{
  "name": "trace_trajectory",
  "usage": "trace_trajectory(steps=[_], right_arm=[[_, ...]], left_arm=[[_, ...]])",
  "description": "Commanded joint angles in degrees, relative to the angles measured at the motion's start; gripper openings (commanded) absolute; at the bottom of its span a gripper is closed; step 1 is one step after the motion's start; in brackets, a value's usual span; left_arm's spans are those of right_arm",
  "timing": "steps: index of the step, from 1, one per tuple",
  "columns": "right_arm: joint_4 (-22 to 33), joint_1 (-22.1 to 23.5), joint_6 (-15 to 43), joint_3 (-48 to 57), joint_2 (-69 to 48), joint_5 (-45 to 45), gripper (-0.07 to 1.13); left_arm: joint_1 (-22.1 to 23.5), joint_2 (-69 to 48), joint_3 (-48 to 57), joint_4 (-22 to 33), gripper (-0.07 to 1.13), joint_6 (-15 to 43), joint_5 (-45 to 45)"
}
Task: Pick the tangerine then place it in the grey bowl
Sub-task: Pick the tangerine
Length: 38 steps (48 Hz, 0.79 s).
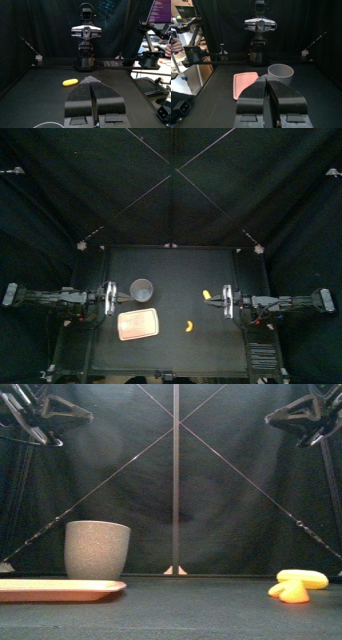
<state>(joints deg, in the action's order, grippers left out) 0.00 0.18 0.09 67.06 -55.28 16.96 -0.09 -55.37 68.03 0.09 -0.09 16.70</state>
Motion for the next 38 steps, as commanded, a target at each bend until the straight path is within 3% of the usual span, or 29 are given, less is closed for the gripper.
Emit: trace_trajectory(steps=[1,11,23,29,38], right_arm=[[-1.2,0.0,1.1,-0.9,1.7,0.0,0.10],[-10.8,0.0,5.4,-2.8,7.7,-0.4,0.10],[-22.7,-0.4,11.7,-6.9,16.9,-3.2,0.16],[-25.9,-0.7,12.4,-7.6,21.0,-6.6,0.34],[-31.6,-1.1,12.5,-7.8,25.6,-9.0,0.79]], left_arm=[[0.1,0.8,-1.8,0.1,0.09,0.0,-3.6],[-0.1,0.8,-3.7,-0.1,0.08,0.3,-9.8],[-0.6,0.8,-3.7,0.0,0.08,0.3,-11.1],[-0.5,0.8,-3.3,0.0,0.08,0.3,-11.3],[-0.6,0.8,-3.2,-0.1,0.08,0.3,-11.3]])
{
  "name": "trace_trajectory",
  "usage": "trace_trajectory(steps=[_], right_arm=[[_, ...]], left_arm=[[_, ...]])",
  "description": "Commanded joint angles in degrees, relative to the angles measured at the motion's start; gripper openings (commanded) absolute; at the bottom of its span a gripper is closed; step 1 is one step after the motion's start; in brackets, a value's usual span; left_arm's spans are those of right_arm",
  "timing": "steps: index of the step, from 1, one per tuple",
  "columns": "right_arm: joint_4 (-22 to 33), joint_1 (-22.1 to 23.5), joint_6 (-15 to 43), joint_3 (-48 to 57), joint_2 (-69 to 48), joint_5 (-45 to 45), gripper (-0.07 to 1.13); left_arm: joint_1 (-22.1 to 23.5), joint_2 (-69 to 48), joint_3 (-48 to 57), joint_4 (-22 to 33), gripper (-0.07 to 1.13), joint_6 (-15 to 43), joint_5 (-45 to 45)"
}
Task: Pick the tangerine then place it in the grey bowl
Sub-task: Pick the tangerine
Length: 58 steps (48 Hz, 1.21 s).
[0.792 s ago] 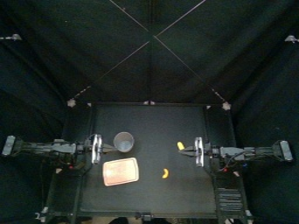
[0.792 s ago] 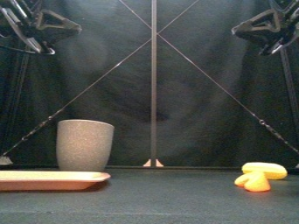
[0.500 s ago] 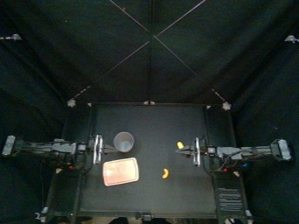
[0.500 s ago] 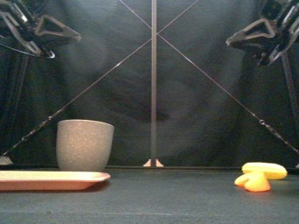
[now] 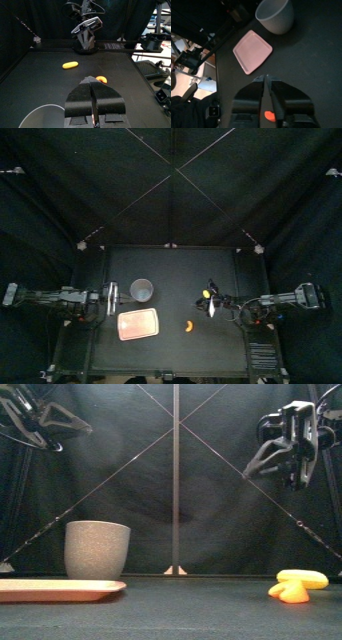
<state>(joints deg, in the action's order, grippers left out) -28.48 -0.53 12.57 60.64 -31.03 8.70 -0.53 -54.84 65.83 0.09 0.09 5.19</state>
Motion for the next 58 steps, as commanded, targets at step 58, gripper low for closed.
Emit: trace_trajectory(steps=[58], right_arm=[[-36.2,-4.2,0.4,-7.4,24.3,-14.0,0.93]], left_arm=[[-1.0,0.3,0.4,0.8,0.08,-0.1,0.6]])
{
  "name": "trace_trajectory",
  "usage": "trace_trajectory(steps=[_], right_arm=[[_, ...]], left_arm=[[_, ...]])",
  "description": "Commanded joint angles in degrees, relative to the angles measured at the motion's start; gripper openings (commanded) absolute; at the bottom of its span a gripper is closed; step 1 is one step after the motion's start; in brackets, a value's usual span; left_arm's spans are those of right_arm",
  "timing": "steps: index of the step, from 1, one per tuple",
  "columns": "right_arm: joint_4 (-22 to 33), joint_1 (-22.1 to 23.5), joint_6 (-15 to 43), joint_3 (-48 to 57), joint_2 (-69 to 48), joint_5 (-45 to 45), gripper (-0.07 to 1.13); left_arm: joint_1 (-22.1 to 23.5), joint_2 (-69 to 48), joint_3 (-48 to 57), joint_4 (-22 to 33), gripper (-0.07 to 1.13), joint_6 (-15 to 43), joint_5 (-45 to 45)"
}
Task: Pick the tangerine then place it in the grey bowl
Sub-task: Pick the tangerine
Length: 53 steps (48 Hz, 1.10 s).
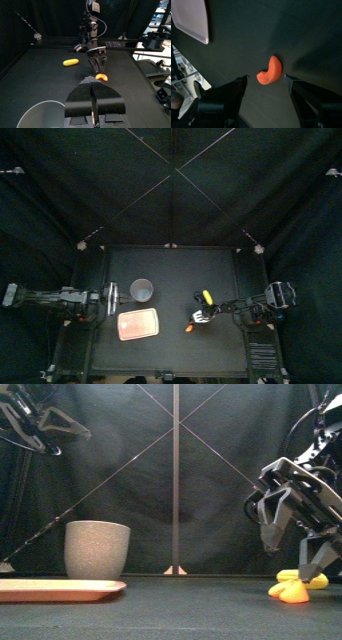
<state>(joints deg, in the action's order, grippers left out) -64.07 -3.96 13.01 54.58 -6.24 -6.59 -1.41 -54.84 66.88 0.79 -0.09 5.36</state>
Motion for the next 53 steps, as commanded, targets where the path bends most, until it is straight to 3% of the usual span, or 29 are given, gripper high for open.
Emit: trace_trajectory(steps=[1,10,33,53], right_arm=[[-0.9,-1.1,-0.1,-1.3,-0.4,1.5,0.93],[-3.3,-3.0,-0.1,-1.2,1.4,2.1,0.93],[-4.9,-3.0,-0.1,-3.8,6.8,1.8,0.92],[-5.6,-3.1,-0.2,-4.1,9.2,1.8,0.63]], left_arm=[[-0.1,0.3,-0.7,0.1,0.08,0.0,0.4],[-0.1,0.3,-0.6,0.4,0.08,0.0,0.4],[0.3,0.3,-0.5,0.4,0.08,0.1,0.4],[0.4,-0.3,0.4,0.9,0.08,-0.1,0.3]])
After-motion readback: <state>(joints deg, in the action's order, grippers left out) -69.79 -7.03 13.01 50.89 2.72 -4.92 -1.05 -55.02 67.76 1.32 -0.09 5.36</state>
